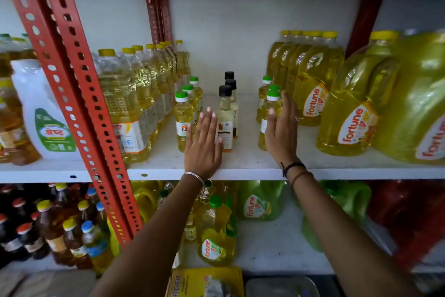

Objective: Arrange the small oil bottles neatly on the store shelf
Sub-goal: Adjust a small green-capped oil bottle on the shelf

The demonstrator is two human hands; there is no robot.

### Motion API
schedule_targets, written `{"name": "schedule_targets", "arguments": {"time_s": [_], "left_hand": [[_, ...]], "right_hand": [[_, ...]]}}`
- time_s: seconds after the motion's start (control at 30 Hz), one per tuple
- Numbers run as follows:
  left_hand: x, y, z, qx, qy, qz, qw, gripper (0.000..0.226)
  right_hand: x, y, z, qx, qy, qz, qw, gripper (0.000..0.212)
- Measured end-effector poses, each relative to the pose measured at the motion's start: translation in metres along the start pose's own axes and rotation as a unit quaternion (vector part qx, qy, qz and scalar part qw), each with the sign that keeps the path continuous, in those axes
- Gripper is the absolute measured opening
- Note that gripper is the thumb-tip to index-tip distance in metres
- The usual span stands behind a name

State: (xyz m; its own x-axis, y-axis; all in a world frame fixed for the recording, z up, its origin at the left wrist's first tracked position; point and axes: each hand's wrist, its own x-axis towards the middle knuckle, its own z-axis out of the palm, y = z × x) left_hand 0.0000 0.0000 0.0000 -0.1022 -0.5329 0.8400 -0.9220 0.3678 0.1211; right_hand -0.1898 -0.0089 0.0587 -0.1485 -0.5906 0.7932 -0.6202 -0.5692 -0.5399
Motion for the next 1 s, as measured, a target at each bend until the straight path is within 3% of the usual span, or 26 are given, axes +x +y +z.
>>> {"name": "schedule_targets", "arguments": {"time_s": [0.1,0.3,0.43,0.6,0.8,1.0], "left_hand": [[0.000,-0.002,0.000,-0.001,0.002,-0.029,1.000,0.059],[-0.004,-0.004,0.005,0.025,-0.010,-0.021,0.999,0.059],[-0.004,-0.002,0.005,0.033,-0.020,-0.018,0.999,0.058],[-0.005,0.000,0.004,0.032,-0.028,-0.023,0.999,0.058],[-0.005,0.001,0.003,0.022,-0.032,-0.028,0.999,0.059],[-0.006,0.000,0.004,0.016,-0.036,-0.036,0.999,0.058]], "right_hand": [[0.014,0.010,0.001,0.052,-0.002,0.059,0.997,0.048],[0.035,0.029,-0.002,0.137,-0.079,0.132,0.979,0.044],[0.044,0.034,-0.009,0.096,-0.085,0.119,0.985,0.034],[0.055,0.036,-0.017,-0.032,-0.086,0.073,0.993,0.031],[0.057,0.033,-0.017,-0.002,-0.057,0.115,0.992,0.036],[0.054,0.032,-0.013,0.067,-0.088,0.134,0.985,0.034]]}}
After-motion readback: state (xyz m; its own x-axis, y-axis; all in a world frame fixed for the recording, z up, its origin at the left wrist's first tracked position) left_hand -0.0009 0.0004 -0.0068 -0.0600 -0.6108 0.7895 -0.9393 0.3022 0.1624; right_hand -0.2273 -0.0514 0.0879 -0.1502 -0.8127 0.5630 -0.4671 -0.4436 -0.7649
